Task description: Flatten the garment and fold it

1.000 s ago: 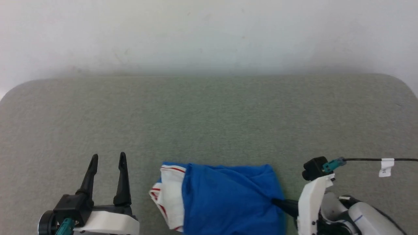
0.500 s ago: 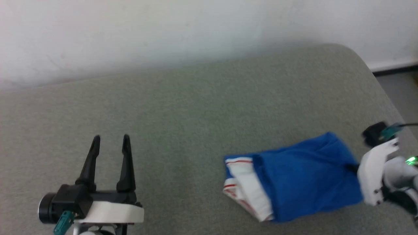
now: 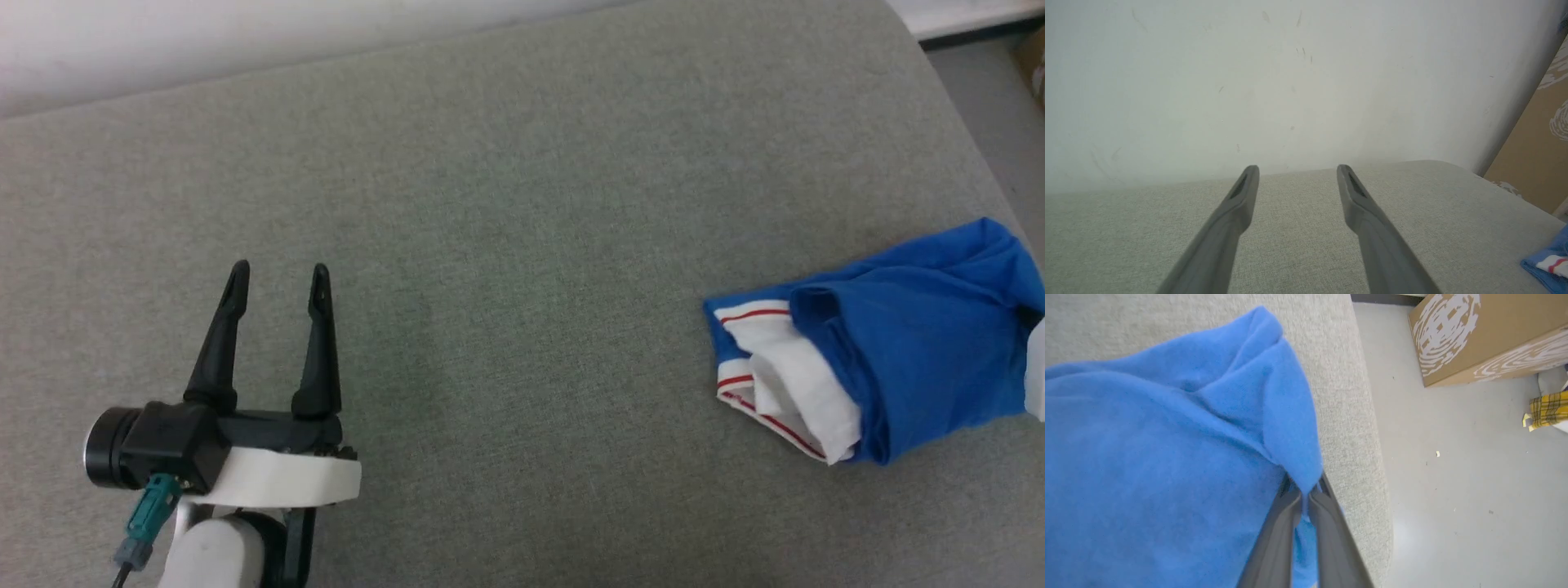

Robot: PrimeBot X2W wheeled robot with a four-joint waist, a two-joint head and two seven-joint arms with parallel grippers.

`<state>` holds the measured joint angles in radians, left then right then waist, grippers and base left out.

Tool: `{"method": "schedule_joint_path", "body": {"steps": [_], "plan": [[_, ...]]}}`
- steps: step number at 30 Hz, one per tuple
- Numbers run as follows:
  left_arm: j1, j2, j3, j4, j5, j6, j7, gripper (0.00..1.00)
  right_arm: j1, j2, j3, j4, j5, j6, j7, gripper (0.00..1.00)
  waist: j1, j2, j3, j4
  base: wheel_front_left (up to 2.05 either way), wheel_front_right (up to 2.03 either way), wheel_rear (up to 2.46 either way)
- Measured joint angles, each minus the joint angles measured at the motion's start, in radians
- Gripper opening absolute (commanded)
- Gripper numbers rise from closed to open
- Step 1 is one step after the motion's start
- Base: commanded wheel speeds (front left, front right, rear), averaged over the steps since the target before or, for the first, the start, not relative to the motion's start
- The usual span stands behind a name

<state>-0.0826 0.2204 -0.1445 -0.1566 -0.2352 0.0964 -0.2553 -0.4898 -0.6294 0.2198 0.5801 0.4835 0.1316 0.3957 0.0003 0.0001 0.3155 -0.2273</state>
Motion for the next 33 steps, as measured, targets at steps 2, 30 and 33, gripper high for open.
{"method": "schedule_joint_path", "body": {"steps": [2,30,33], "plan": [[-0.006,0.001,-0.001,0.003,0.0,0.0,0.0,1.0,-0.002,0.029,-0.035,0.045,-0.024,0.0,-0.022,0.0,0.0,0.0,0.022,-0.004,0.0,0.0,0.0],[0.11,-0.059,0.063,0.143,-0.039,-0.005,-0.002,1.0,0.397,0.439,-0.28,-0.258,-0.273,0.0,-0.527,1.0,-0.0007,0.0,-0.228,0.072,0.0,0.0,0.0],[0.125,-0.058,0.081,0.153,-0.039,-0.007,-0.002,1.0,0.408,0.482,-0.241,-0.332,-0.273,0.0,-0.518,1.0,-0.0005,0.0,-0.251,0.101,0.0,0.0,0.0]]}}
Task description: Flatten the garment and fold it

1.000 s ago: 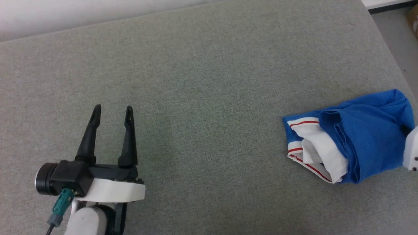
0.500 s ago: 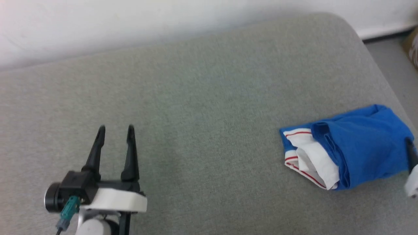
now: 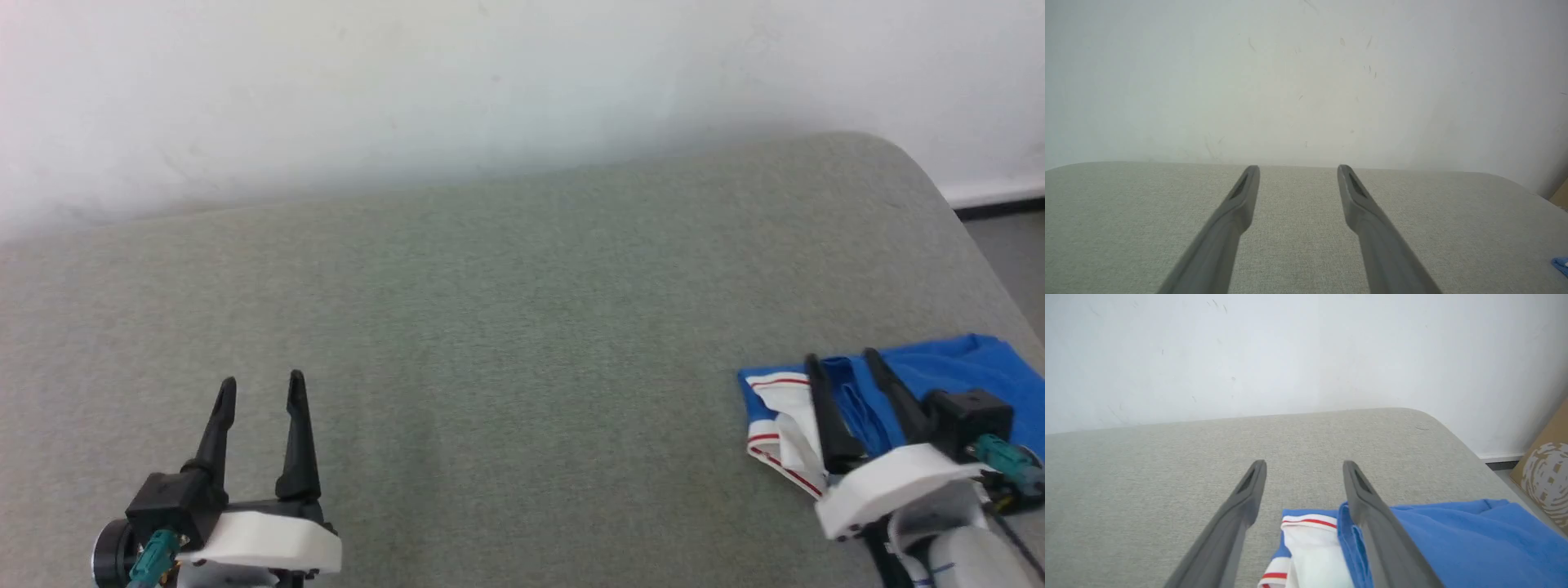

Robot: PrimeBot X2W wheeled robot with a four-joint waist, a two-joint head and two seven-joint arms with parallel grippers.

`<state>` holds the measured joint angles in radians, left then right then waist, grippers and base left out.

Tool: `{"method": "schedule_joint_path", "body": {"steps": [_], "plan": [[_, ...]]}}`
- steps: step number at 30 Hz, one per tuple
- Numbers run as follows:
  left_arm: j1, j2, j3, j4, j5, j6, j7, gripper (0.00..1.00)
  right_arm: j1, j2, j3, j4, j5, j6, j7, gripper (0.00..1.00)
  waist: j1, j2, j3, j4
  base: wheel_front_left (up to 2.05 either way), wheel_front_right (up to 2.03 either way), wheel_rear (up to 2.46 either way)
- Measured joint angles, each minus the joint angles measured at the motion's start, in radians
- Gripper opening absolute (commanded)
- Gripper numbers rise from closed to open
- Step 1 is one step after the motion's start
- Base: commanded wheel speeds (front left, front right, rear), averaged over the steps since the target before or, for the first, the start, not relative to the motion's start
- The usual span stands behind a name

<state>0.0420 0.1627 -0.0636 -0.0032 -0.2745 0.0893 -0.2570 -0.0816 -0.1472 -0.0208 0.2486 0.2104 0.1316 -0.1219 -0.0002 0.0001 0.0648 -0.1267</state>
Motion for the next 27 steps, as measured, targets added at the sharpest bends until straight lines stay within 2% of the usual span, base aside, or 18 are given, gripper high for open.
{"method": "schedule_joint_path", "body": {"steps": [10,16,22,27], "plan": [[0.034,0.054,0.042,0.047,0.03,-0.002,0.0,1.0,0.009,0.06,0.094,-0.145,-0.02,0.0,-0.015,1.0,0.0001,0.0,-0.055,0.08,0.0,0.0,0.0],[0.094,0.08,0.035,0.066,0.056,-0.002,0.0,1.0,0.11,0.083,0.102,-0.21,-0.043,0.0,-0.02,1.0,0.0001,0.0,-0.087,0.09,0.0,0.0,0.0],[0.124,0.067,0.021,0.065,0.055,-0.002,0.0,1.0,0.209,0.092,0.045,-0.233,-0.058,0.0,-0.006,1.0,0.0001,0.0,-0.107,0.089,0.0,0.0,0.0],[0.123,0.057,0.009,0.065,0.055,-0.015,0.0,1.0,0.226,0.093,0.051,-0.256,-0.058,0.0,-0.003,1.0,0.0002,0.0,-0.099,0.084,0.0,0.0,0.0]]}}
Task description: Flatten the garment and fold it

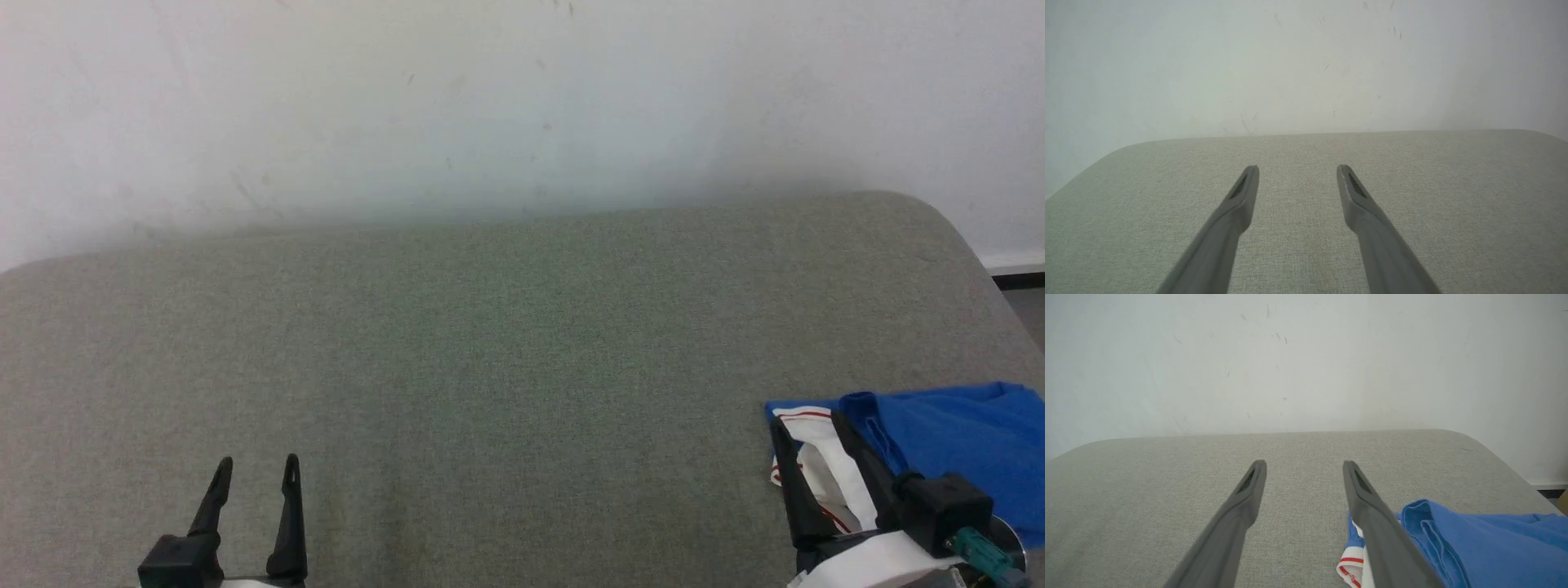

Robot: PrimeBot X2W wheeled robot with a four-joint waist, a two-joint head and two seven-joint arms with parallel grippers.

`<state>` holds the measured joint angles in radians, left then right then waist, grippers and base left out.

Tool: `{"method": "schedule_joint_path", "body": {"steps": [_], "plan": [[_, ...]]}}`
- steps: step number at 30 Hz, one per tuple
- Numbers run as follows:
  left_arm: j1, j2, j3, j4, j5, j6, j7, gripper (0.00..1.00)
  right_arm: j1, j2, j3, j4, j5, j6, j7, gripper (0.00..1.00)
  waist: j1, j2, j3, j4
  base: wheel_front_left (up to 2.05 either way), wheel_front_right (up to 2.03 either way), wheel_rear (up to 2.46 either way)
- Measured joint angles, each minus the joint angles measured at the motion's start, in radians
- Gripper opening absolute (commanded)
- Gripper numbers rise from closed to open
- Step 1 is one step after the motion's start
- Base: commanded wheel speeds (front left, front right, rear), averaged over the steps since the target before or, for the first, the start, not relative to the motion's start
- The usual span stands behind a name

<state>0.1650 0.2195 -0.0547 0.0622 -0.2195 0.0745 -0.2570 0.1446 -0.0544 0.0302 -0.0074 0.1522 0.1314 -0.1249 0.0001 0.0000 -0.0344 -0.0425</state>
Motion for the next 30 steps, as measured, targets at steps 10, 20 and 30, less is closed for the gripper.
{"method": "schedule_joint_path", "body": {"steps": [10,20,30], "plan": [[-0.001,-0.006,0.0,0.004,0.0,-0.009,0.002,0.0,-0.001,0.0,0.011,-0.009,-0.002,0.0,0.001,0.0,0.0,0.0,0.008,-0.003,0.0,0.0,0.0],[-0.002,-0.013,0.001,0.003,0.002,-0.012,0.019,0.0,-0.001,0.0,0.009,-0.008,-0.004,0.0,0.01,0.0,0.0,-0.0002,0.01,0.001,0.0,0.0,0.0],[-0.006,-0.027,0.004,-0.002,0.026,-0.012,0.038,0.0,-0.011,0.0,0.007,-0.007,-0.02,0.0,0.019,0.0,0.0,-0.0002,0.012,0.004,0.0,0.0,0.0]]}}
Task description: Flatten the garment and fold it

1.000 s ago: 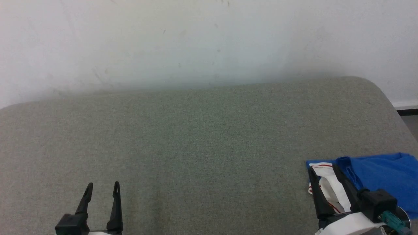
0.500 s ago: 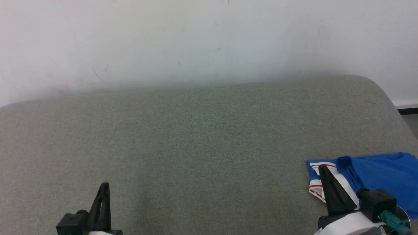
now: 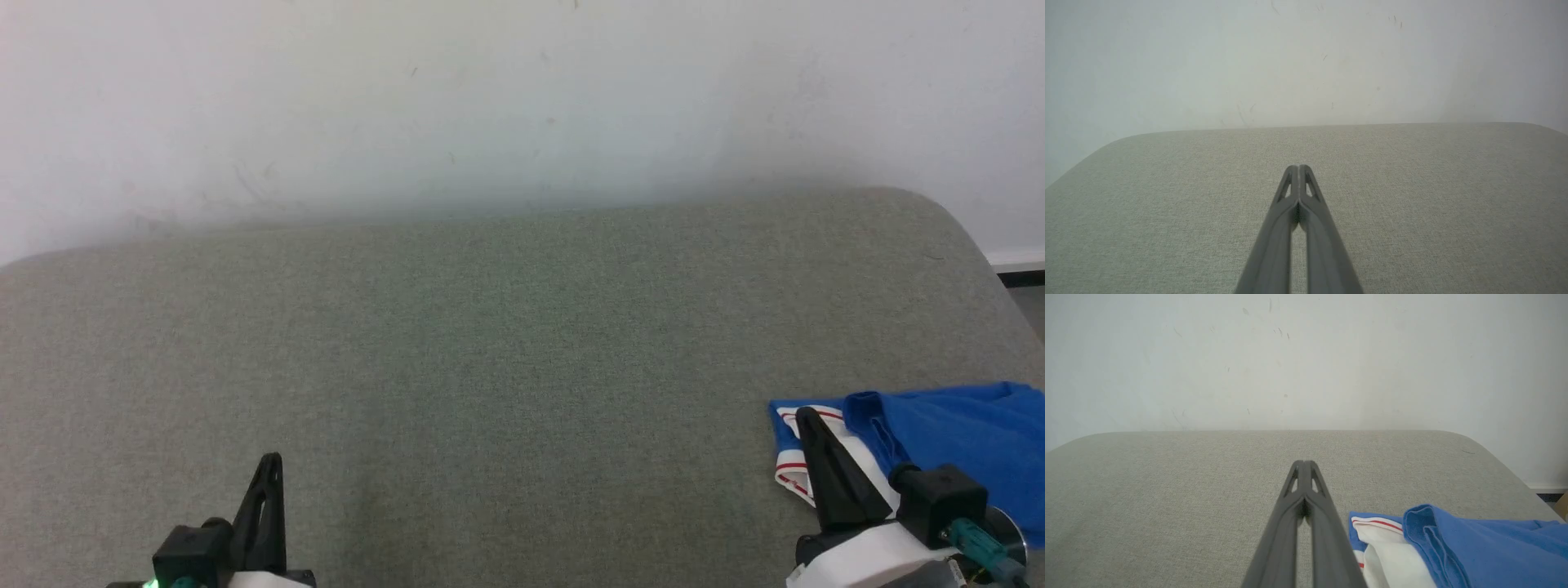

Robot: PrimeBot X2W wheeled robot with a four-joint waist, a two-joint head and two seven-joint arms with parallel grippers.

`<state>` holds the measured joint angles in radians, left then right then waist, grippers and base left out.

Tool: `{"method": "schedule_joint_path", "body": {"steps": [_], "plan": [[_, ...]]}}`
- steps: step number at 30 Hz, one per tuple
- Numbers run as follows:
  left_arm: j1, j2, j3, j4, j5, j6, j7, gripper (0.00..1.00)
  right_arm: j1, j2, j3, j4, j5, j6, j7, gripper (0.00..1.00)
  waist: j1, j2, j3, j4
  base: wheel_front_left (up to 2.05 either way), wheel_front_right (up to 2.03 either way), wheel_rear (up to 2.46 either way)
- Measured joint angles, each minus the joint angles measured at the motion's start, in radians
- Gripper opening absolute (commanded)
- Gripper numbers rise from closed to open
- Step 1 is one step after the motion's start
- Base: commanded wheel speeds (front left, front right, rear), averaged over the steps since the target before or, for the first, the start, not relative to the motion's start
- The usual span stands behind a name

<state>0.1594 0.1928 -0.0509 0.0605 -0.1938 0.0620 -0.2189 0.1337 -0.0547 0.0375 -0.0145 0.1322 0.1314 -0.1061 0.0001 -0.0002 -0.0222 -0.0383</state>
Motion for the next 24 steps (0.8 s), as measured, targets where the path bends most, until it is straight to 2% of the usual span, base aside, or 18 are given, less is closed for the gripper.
{"method": "schedule_joint_path", "body": {"steps": [24], "plan": [[-0.038,-0.032,0.011,-0.012,0.038,-0.012,0.049,0.0,-0.027,0.0,-0.007,0.002,-0.027,0.0,0.022,0.0,0.0,0.0001,0.005,0.009,0.0,0.0,0.0]]}}
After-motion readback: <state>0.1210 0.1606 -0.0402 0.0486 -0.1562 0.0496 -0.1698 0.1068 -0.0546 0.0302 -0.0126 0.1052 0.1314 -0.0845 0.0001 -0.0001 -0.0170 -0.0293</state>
